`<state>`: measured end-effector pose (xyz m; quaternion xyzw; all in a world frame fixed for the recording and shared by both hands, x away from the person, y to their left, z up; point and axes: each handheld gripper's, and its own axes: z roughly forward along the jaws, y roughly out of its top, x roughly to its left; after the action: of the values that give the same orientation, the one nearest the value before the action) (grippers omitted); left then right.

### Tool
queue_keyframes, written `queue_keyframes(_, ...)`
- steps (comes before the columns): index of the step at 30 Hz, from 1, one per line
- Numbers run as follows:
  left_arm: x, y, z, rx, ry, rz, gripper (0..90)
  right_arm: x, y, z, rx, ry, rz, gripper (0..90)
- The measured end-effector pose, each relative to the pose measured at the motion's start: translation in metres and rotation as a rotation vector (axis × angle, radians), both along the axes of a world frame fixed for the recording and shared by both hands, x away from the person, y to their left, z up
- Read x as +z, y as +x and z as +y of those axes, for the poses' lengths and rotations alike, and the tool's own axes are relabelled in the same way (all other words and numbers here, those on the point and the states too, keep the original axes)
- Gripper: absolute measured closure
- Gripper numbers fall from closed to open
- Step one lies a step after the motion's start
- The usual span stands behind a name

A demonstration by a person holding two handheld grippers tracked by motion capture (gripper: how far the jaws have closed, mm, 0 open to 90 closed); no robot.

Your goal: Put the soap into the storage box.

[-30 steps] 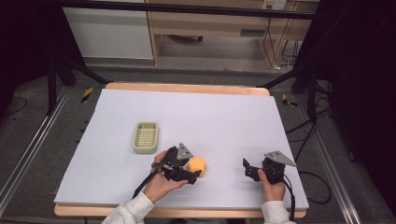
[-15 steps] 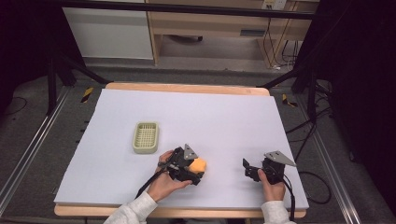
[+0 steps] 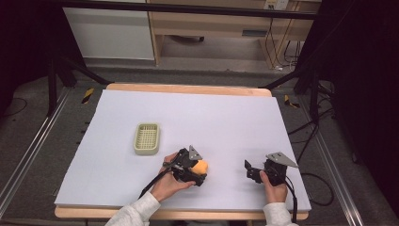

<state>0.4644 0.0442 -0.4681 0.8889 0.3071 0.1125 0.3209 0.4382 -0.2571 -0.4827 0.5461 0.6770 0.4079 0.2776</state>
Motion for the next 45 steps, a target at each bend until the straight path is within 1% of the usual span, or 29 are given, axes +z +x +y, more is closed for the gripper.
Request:
queue_keyframes(7,-0.0049,0.0012,-0.0049,-0.01,0.024,0.006,23.1,-0.0001,-0.0002,0.0001,0.004,0.001,0.001,2.4)
queue_keyframes(8,-0.0049,0.0012,-0.0054,-0.009,0.026,0.0,23.5,-0.0002,-0.0002,0.0002,0.004,0.003,0.003,2.4)
queue_keyframes(9,-0.0048,0.0017,-0.0061,-0.007,0.021,0.002,24.5,-0.0003,0.0,0.0001,0.005,0.002,0.003,2.4)
queue_keyframes(13,-0.0044,0.0017,-0.0062,-0.012,0.024,0.003,25.7,-0.0007,0.0005,0.0,0.003,-0.002,0.002,2.4)
queue_keyframes(16,-0.0044,0.0013,-0.0064,-0.008,0.021,0.002,26.0,-0.0001,0.0,0.0003,0.001,0.004,0.003,2.4)
queue_keyframes(19,-0.004,0.0017,-0.0064,-0.003,0.02,0.01,26.1,0.0,0.0,-0.0001,0.001,0.002,0.001,2.4)
queue_keyframes(25,-0.0039,0.0013,-0.0069,0.003,0.019,0.01,26.3,-0.0001,0.0001,-0.0001,0.001,0.002,0.002,2.4)
queue_keyframes(27,-0.0037,0.0007,-0.0073,0.005,0.027,0.005,26.4,-0.0001,0.0001,0.0001,0.0,0.004,0.004,2.4)
queue_keyframes(32,-0.0045,0.0,-0.0076,0.012,0.018,0.0,26.4,-0.0001,0.0001,-0.0002,0.001,0.002,0.002,2.4)
queue_keyframes(38,-0.0046,-0.0005,-0.0079,0.015,0.018,-0.003,26.5,-0.0002,0.0,-0.0001,0.002,0.003,0.004,2.4)
queue_keyframes(43,-0.0051,-0.0013,-0.0079,0.018,0.015,-0.013,26.5,0.0,-0.0001,-0.0006,0.0,0.003,0.0,2.4)
queue_keyframes(44,-0.0047,-0.0013,-0.0074,0.009,0.023,-0.016,26.4,0.0001,-0.0003,-0.0007,0.0,0.003,0.0,2.4)
queue_keyframes(45,-0.0046,-0.0013,-0.0073,0.005,0.017,-0.012,26.4,0.0001,-0.0003,-0.0007,0.0,0.003,0.0,2.4)
